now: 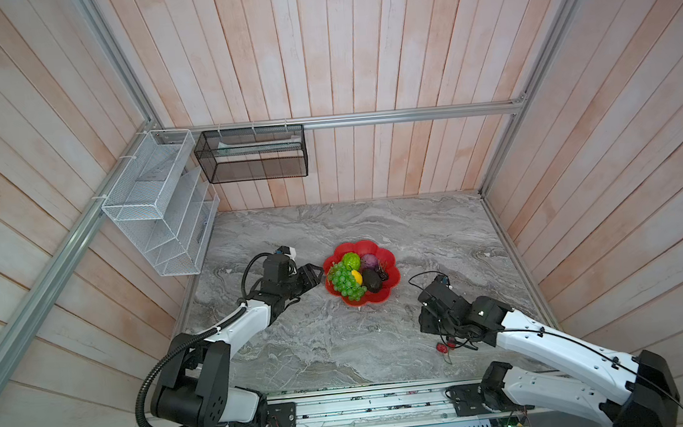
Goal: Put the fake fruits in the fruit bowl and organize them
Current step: 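Move the right gripper back over the remaining red cherries, then lower the right gripper and grasp the red cherries by the stem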
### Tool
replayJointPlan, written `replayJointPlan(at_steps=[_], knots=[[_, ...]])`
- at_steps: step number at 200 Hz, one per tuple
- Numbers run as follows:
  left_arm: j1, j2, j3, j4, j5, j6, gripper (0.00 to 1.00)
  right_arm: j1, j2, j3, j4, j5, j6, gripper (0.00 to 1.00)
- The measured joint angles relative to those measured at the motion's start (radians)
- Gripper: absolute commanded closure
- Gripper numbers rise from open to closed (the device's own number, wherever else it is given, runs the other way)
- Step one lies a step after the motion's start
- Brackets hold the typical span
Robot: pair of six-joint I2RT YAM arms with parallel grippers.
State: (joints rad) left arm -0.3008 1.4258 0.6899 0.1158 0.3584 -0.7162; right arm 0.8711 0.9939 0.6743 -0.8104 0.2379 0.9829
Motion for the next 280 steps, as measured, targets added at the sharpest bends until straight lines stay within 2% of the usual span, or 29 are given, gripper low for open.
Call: replayJointPlan(at_steps=[32, 91, 125, 178, 204, 219, 242, 264, 280], knots=[[0.020, 0.000, -0.031, 0.035, 0.029, -0.004, 0.38, 0.083, 0.026, -0.068, -0.082, -0.011, 0.115, 0.36], [0.032, 0.000, -0.066, 0.055, 0.044, -0.007, 0.37, 0.089, 0.010, -0.174, -0.070, -0.076, 0.219, 0.34], [0.039, 0.000, -0.072, 0.058, 0.053, -0.008, 0.37, 0.089, -0.003, -0.195, -0.062, -0.071, 0.252, 0.34], [0.039, -0.001, -0.072, 0.057, 0.053, -0.010, 0.37, -0.002, -0.033, -0.246, 0.003, -0.069, 0.209, 0.43], [0.039, -0.001, -0.072, 0.056, 0.052, -0.011, 0.37, -0.049, -0.076, -0.267, 0.031, -0.081, 0.175, 0.57], [0.039, -0.001, -0.072, 0.056, 0.053, -0.011, 0.37, -0.067, -0.093, -0.279, 0.057, -0.089, 0.163, 0.61], [0.039, -0.001, -0.072, 0.056, 0.053, -0.011, 0.37, -0.072, -0.098, -0.288, 0.113, -0.121, 0.142, 0.61], [0.039, -0.001, -0.072, 0.055, 0.053, -0.011, 0.37, -0.074, -0.098, -0.290, 0.154, -0.161, 0.121, 0.51], [0.039, -0.001, -0.072, 0.055, 0.053, -0.012, 0.37, -0.074, -0.097, -0.290, 0.172, -0.188, 0.111, 0.48]])
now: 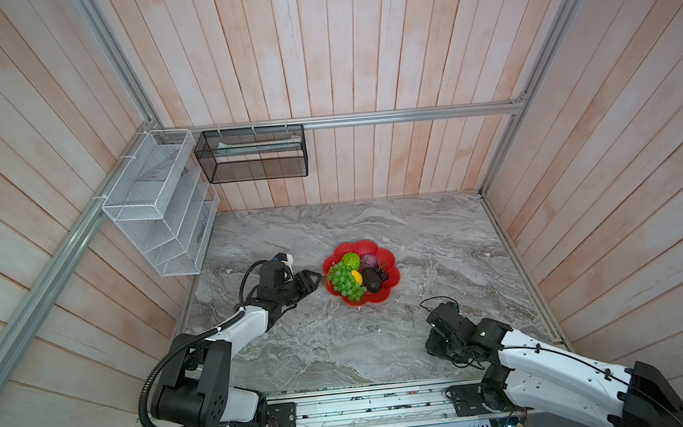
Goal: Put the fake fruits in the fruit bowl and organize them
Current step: 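Lower the right gripper and grasp the red cherries by the stem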
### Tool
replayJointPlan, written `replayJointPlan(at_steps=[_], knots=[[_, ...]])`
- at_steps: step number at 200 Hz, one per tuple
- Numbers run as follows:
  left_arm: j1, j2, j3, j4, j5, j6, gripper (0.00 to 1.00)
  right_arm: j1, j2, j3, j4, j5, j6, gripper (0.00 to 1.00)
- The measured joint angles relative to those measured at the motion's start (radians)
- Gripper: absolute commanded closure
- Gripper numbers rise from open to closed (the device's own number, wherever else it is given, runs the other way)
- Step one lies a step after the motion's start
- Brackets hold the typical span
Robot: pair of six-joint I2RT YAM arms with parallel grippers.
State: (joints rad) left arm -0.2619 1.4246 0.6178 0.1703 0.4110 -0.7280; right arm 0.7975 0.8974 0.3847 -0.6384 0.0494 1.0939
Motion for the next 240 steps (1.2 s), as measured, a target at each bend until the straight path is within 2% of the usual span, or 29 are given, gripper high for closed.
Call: replayJointPlan(at_steps=[32, 52, 91, 131, 176, 233, 240], knots=[[0.000, 0.000, 0.000, -0.001, 0.000, -0.003, 0.37, 0.000, 0.002, 0.000, 0.016, -0.041, -0.014, 0.49], [0.000, 0.000, 0.000, -0.002, 0.000, -0.010, 0.37, 0.000, 0.006, -0.002, 0.026, -0.064, -0.020, 0.56], [0.000, 0.000, 0.000, -0.008, 0.000, -0.010, 0.37, 0.013, 0.021, -0.004, 0.051, -0.090, -0.025, 0.57], [0.000, -0.001, 0.000, -0.017, 0.000, -0.010, 0.38, 0.020, 0.048, 0.005, 0.055, -0.085, -0.032, 0.69], [0.000, -0.003, 0.000, -0.023, 0.000, -0.010, 0.37, 0.023, 0.107, 0.034, 0.043, -0.071, -0.051, 0.74], [0.000, -0.006, 0.000, -0.024, -0.001, -0.010, 0.37, 0.024, 0.148, 0.052, 0.041, -0.058, -0.076, 1.00], [0.000, -0.006, 0.000, -0.024, -0.001, -0.010, 0.37, 0.025, 0.148, 0.052, 0.043, -0.059, -0.076, 1.00]])
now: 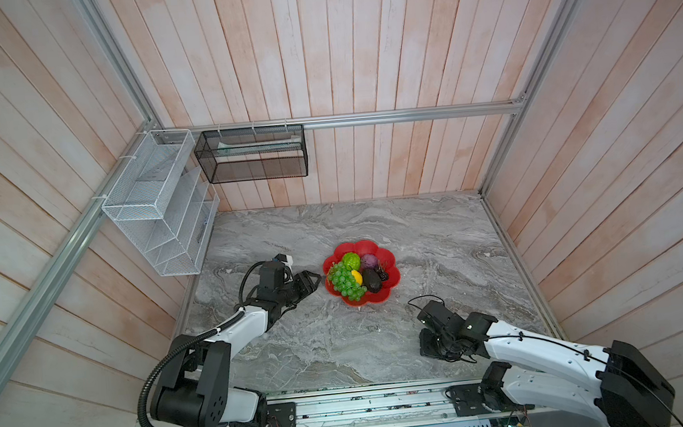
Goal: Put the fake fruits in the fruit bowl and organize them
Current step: 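Carry the red cherries into the bowl and open the right gripper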
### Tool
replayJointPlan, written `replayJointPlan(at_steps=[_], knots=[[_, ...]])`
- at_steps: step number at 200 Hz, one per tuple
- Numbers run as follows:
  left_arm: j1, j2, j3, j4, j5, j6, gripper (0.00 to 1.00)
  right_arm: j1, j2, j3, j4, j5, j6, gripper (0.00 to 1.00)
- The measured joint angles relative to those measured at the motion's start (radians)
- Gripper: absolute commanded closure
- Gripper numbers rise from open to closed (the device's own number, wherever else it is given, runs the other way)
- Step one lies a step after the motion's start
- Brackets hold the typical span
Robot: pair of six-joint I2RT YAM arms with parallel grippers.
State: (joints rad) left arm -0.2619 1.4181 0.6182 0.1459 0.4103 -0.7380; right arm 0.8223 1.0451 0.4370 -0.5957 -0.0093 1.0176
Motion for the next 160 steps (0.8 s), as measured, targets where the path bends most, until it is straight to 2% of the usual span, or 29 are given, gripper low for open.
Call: replayJointPlan(at_steps=[40, 68, 92, 118, 160], knots=[[0.000, 0.000, 0.005, -0.008, -0.004, 0.001, 0.37, 0.000, -0.005, 0.006, -0.013, 0.002, -0.006, 1.00], [0.000, 0.000, 0.026, -0.029, -0.013, 0.011, 0.37, -0.005, 0.025, 0.109, -0.134, 0.041, -0.061, 1.00], [0.000, 0.000, 0.044, -0.043, -0.022, 0.019, 0.37, -0.082, 0.082, 0.294, -0.181, 0.027, -0.181, 1.00], [0.000, 0.000, 0.047, -0.052, -0.026, 0.023, 0.37, -0.185, 0.216, 0.509, -0.220, -0.003, -0.363, 1.00], [0.002, -0.035, 0.047, -0.088, -0.040, 0.024, 0.37, -0.208, 0.513, 0.817, -0.311, -0.010, -0.632, 1.00]])
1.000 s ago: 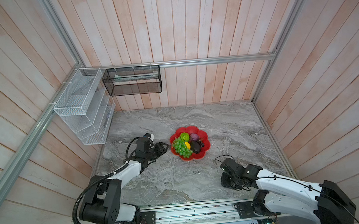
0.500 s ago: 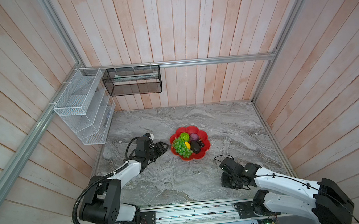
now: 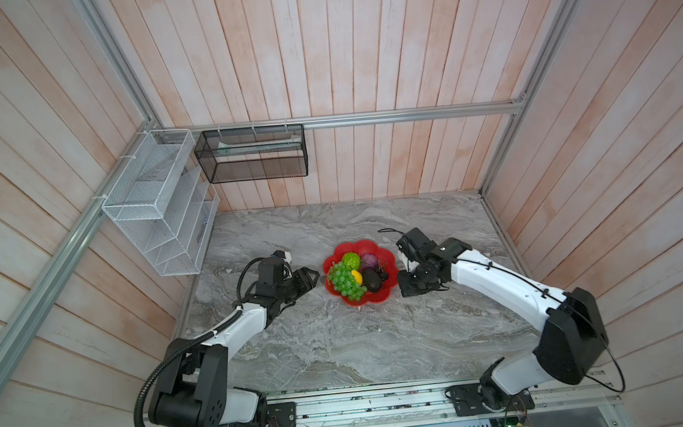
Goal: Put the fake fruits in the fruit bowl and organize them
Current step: 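Carry the red cherries into the bowl and open the right gripper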
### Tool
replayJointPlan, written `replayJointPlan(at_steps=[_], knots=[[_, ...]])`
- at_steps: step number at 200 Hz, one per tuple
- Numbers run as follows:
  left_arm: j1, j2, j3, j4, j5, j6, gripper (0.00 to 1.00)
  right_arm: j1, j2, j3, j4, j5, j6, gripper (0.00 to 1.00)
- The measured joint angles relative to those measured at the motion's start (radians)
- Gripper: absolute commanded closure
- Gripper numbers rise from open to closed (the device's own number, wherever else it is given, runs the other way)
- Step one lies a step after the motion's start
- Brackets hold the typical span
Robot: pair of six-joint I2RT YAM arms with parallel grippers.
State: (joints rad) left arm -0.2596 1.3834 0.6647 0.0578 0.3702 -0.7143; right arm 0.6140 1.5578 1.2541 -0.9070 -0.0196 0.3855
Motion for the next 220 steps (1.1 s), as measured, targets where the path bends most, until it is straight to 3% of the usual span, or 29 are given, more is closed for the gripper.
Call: replayJointPlan(at_steps=[64, 123, 187, 220], knots=[[0.004, -0.079, -0.014, -0.041, -0.021, -0.001, 0.37, -0.019, 0.219, 0.176, -0.018, 0.037, -0.205, 1.00], [0.004, -0.093, -0.014, -0.092, -0.039, 0.000, 0.37, -0.040, 0.375, 0.276, 0.032, 0.040, -0.268, 1.00], [0.004, -0.103, -0.014, -0.122, -0.043, 0.000, 0.37, -0.055, 0.436, 0.334, 0.055, 0.048, -0.307, 1.00], [0.004, -0.103, -0.014, -0.126, -0.046, 0.000, 0.37, -0.059, 0.449, 0.336, 0.055, 0.052, -0.322, 0.84]])
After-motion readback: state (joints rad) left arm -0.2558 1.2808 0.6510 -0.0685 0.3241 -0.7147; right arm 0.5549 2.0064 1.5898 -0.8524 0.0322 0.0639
